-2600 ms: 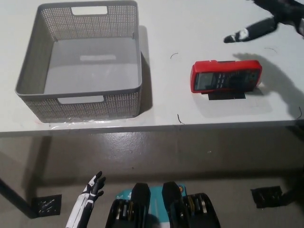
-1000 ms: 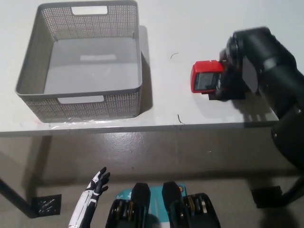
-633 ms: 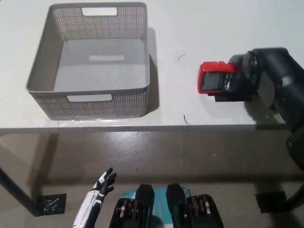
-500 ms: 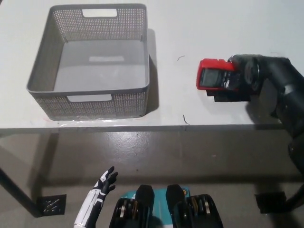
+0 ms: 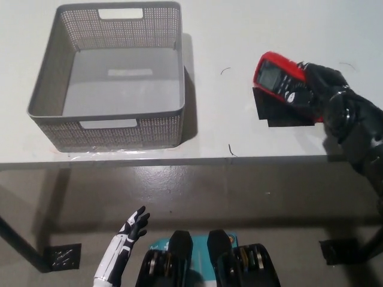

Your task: Use the right hand to pick up a multimeter on the right side and put it into a container on the left side

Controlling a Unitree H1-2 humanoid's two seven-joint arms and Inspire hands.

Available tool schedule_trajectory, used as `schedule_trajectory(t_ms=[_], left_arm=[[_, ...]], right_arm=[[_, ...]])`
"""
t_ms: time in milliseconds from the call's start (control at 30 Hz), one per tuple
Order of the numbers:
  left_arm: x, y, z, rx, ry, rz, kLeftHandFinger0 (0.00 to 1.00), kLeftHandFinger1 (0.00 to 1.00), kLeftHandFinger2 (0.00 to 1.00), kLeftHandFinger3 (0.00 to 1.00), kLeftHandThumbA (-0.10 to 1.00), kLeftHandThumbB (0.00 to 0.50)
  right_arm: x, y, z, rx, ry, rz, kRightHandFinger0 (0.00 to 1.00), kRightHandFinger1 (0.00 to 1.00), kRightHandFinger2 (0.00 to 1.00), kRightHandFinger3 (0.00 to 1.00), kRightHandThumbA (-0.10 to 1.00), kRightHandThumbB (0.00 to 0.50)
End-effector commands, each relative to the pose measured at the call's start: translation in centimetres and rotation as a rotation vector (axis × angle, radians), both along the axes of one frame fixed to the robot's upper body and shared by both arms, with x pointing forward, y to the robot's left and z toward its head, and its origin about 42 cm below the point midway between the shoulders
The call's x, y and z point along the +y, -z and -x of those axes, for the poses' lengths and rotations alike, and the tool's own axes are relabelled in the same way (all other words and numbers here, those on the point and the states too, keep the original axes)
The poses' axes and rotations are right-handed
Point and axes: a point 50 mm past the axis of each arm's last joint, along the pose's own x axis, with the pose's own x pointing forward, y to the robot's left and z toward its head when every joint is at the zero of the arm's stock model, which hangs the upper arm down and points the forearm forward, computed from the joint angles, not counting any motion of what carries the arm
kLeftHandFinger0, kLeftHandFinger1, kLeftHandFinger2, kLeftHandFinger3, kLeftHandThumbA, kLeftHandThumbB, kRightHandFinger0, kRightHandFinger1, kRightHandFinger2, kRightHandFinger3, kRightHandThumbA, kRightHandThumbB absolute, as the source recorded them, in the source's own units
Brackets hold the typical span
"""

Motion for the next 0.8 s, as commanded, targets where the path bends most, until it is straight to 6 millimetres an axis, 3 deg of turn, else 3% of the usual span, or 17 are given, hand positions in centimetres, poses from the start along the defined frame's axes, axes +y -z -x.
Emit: schedule_trajectory(t_ms=[0, 133, 200, 233, 267, 333, 400, 467, 500, 567, 633, 667, 733, 767], left_arm=[[0.4, -0.7, -0.7, -0.042, 0.012, 0.008, 1.0, 1.0, 1.0, 1.0, 1.0, 0.405], [0.5, -0.6, -0.4, -0.036, 0.006, 0.004, 1.0, 1.0, 1.0, 1.0, 1.0, 0.402], [0.5, -0.4, -0.4, -0.034, 0.003, 0.01, 1.0, 1.0, 1.0, 1.0, 1.0, 0.408], [0.5, -0.4, -0.3, -0.026, -0.003, 0.014, 1.0, 1.0, 1.0, 1.0, 1.0, 0.419], [0.5, -0.3, -0.2, -0.017, -0.007, 0.018, 1.0, 1.0, 1.0, 1.0, 1.0, 0.428], [0.5, -0.2, 0.0, -0.012, -0.013, 0.017, 1.0, 1.0, 1.0, 1.0, 1.0, 0.425], [0.5, -0.1, 0.3, -0.01, -0.014, 0.008, 1.0, 1.0, 1.0, 1.0, 1.0, 0.413], [0.4, 0.1, 0.5, -0.015, -0.016, 0.013, 1.0, 1.0, 1.0, 1.0, 1.0, 0.398], [0.4, 0.1, 0.6, -0.015, -0.015, 0.011, 1.0, 1.0, 1.0, 1.0, 1.0, 0.398], [0.5, 0.2, 0.6, -0.017, -0.017, 0.007, 1.0, 1.0, 1.0, 1.0, 1.0, 0.395], [0.5, 0.3, 0.6, -0.014, -0.012, 0.014, 1.0, 1.0, 1.0, 1.0, 1.0, 0.395], [0.5, 0.3, 0.6, -0.011, -0.011, 0.016, 1.0, 1.0, 1.0, 1.0, 1.0, 0.401], [0.4, 0.5, 0.7, -0.008, -0.01, 0.021, 1.0, 1.0, 1.0, 1.0, 1.0, 0.406], [0.5, 0.5, 0.8, -0.006, -0.01, 0.023, 1.0, 1.0, 1.0, 1.0, 1.0, 0.408]], right_arm=[[-3.0, -0.5, 0.1, -0.077, 0.135, -0.221, 0.0, 0.43, 0.85, 0.82, -0.1, 0.167], [-2.1, -3.1, -0.9, -0.116, 0.173, -0.393, 0.0, 0.49, 0.87, 0.86, -0.1, 0.15], [-1.4, -4.7, -1.4, -0.129, 0.198, -0.575, 0.01, 0.55, 0.88, 0.86, -0.1, 0.123], [-0.9, -6.3, -1.9, -0.106, 0.229, -0.856, 0.03, 0.56, 0.9, 0.91, -0.1, 0.095], [-0.4, -7.4, -2.3, -0.099, 0.235, -1.005, 0.07, 0.54, 0.91, 0.99, -0.1, 0.096], [0.5, -9.4, -2.7, -0.117, 0.208, -1.188, 0.0, 0.42, 0.85, 1.0, -0.1, 0.111], [1.2, -10.6, -3.0, -0.102, 0.203, -1.273, 0.0, 0.37, 0.83, 0.96, -0.1, 0.142], [2.2, -12.3, -3.3, -0.103, 0.179, -1.353, 0.0, 0.39, 0.84, 0.9, -0.1, 0.151], [2.9, -13.3, -3.5, -0.092, 0.178, -1.428, 0.0, 0.37, 0.87, 1.0, -0.1, 0.151], [3.9, -14.8, -3.6, -0.079, 0.164, -1.504, 0.0, 0.37, 0.91, 1.0, -0.1, 0.151], [4.9, -16.2, -3.7, -0.058, 0.155, -1.568, 0.0, 0.3, 0.86, 1.0, -0.1, 0.146], [5.5, -16.7, -3.8, -0.055, 0.15, -1.584, 0.0, 0.26, 0.83, 1.0, -0.1, 0.167], [7.0, -17.8, -3.8, -0.047, 0.131, -1.613, 0.0, 0.18, 0.73, 0.7, -0.1, 0.194], [7.5, -18.1, -3.8, -0.04, 0.126, -1.627, 0.0, 0.14, 0.71, 0.75, -0.1, 0.198]])
